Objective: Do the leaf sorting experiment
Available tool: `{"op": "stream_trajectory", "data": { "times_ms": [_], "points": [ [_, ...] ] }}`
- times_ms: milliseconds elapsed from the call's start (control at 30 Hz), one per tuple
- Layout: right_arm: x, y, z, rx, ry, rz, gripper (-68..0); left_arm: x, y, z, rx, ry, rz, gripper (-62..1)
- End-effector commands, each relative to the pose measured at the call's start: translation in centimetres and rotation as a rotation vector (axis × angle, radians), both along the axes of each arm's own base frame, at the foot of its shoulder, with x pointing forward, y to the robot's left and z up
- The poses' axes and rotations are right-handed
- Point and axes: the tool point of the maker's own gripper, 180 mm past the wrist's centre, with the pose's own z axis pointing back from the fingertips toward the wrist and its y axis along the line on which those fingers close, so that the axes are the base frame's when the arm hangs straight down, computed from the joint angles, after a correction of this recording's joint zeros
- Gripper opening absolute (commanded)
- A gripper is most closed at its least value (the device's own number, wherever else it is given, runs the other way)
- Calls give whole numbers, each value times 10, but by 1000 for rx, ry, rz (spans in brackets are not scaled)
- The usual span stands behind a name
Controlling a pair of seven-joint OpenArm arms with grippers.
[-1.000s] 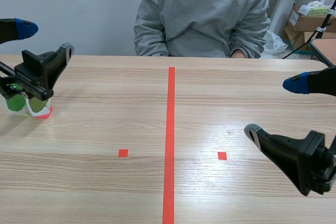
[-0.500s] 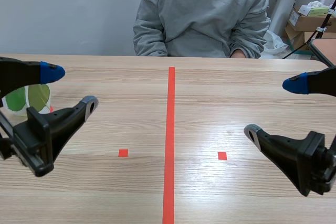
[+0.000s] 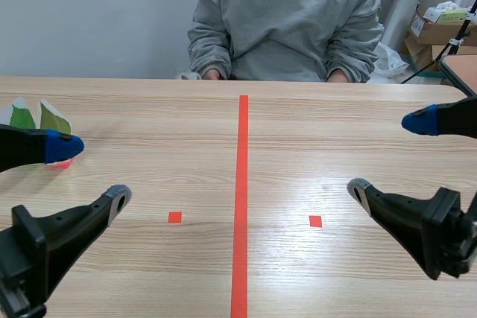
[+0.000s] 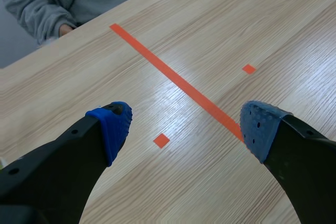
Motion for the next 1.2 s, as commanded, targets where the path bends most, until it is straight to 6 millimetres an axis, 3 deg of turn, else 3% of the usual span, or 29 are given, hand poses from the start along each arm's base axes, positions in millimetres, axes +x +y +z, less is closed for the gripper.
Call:
{"op": "stream_trajectory", "data": {
  "times_ms": [0, 167, 1167],
  "points": [
    [3, 0, 8, 14, -24, 4, -20, 1, 0, 6, -12, -17, 4, -159],
    [1, -1, 2, -2, -1, 1, -20, -3, 4, -1, 20, 20, 4, -159],
    [1, -1, 2, -3, 1, 1, -20, -2, 2, 5, 3, -4, 0, -159]
  ]
}}
